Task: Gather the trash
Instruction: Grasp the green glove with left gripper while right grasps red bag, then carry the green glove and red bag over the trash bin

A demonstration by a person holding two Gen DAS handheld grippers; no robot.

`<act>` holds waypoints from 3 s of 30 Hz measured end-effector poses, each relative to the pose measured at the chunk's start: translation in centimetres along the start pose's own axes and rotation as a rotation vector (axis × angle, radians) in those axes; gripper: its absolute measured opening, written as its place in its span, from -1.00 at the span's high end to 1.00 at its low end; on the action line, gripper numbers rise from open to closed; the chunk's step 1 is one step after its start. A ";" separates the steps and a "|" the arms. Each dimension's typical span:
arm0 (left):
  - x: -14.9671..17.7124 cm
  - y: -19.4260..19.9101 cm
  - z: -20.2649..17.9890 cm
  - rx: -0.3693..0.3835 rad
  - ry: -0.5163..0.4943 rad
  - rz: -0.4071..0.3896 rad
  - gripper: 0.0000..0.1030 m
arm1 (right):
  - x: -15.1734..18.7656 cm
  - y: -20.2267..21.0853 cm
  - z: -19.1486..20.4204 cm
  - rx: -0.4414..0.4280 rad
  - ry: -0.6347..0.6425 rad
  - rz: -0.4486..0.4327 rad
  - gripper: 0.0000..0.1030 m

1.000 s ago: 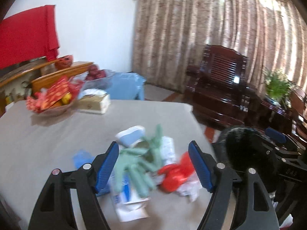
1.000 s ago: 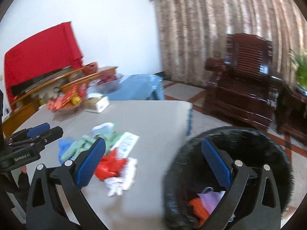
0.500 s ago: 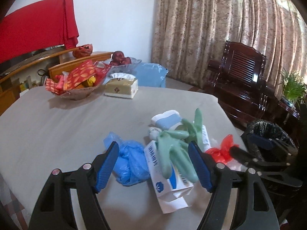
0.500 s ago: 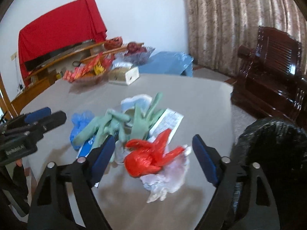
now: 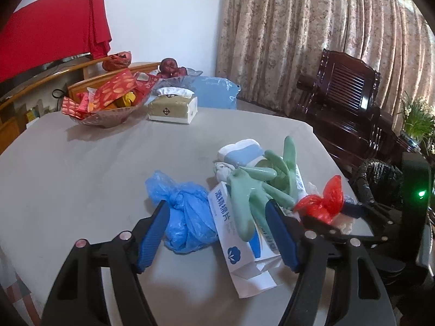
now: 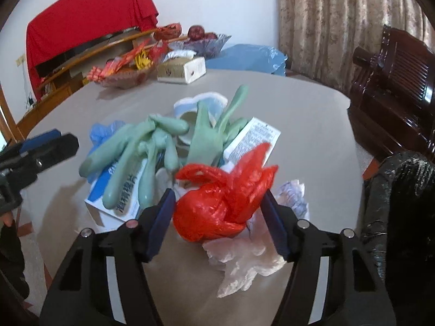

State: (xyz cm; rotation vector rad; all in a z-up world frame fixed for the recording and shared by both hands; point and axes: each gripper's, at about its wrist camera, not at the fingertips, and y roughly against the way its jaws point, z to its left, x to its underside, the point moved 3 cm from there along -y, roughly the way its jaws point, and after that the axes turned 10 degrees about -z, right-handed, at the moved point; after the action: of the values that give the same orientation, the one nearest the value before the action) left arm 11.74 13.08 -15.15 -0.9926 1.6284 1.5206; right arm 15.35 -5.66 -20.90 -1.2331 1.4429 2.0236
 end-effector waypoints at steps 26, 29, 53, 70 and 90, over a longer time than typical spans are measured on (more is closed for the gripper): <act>-0.7 -8.4 -3.0 0.039 -0.030 0.113 -0.10 | -3.6 2.0 -3.1 -0.034 -0.061 -0.098 0.18; -0.8 -9.1 -2.9 0.029 -0.037 0.114 0.06 | -3.4 1.8 -3.4 -0.030 -0.070 -0.093 0.17; -6.8 -2.8 -3.4 0.112 0.000 -0.099 0.83 | -6.3 5.9 -3.0 -0.056 -0.075 -0.197 0.16; -7.9 2.6 -7.4 0.224 -0.044 -0.147 0.83 | -7.8 13.5 -4.4 -0.033 -0.057 -0.288 0.16; -7.0 3.1 -18.5 0.450 -0.112 -0.128 0.84 | -3.3 21.7 -12.9 0.204 -0.147 -0.324 0.16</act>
State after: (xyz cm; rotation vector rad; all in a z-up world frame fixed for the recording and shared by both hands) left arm 12.65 -4.80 -6.08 -0.7324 1.6896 1.0397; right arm 7.45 -25.51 -6.95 -1.1236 1.2533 1.6702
